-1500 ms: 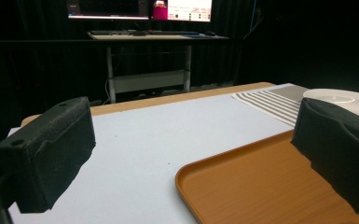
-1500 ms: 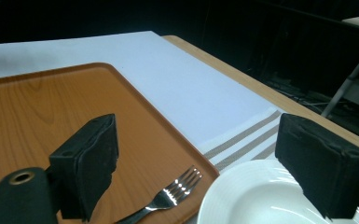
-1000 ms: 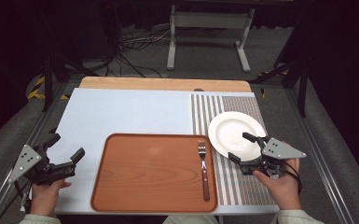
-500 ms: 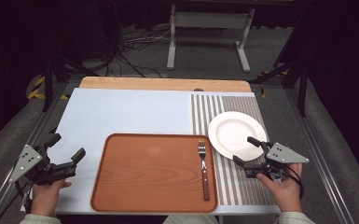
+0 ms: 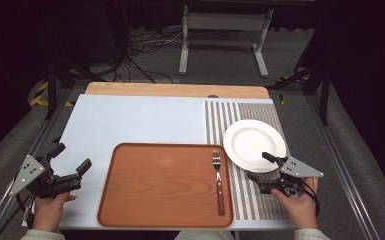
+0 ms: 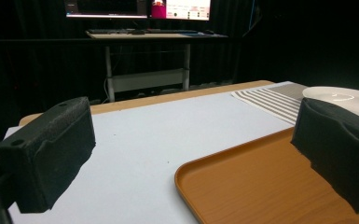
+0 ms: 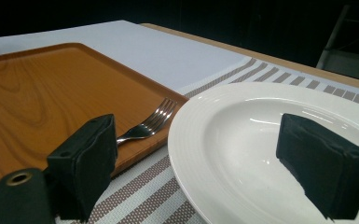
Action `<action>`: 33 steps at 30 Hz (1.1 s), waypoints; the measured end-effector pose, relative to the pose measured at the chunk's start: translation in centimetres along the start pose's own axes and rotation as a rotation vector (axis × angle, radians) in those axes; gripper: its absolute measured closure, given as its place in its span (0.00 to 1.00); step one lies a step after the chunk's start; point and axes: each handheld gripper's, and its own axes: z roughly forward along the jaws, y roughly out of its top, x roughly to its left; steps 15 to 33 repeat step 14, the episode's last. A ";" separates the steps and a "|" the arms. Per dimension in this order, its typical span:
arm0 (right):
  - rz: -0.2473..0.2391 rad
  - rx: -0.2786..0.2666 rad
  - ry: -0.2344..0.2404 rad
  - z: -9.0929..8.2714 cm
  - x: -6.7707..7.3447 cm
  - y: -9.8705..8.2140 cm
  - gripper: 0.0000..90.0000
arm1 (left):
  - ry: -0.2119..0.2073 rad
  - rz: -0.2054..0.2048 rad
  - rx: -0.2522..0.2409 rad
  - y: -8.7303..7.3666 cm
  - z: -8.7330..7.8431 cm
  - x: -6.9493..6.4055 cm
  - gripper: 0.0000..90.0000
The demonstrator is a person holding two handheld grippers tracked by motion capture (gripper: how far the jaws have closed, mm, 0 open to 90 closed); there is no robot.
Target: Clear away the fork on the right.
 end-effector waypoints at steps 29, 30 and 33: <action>0.030 -0.034 0.001 -0.1 -0.2 0.0 0.15 | -0.001 -0.001 0.001 0.0 0.0 0.0 0.00; 0.030 -0.034 0.001 -0.1 -0.2 0.0 0.15 | -0.001 -0.001 0.001 0.0 0.0 0.0 0.00; 0.030 -0.034 0.001 -0.1 -0.2 0.0 0.15 | -0.001 -0.001 0.001 0.0 0.0 0.0 0.00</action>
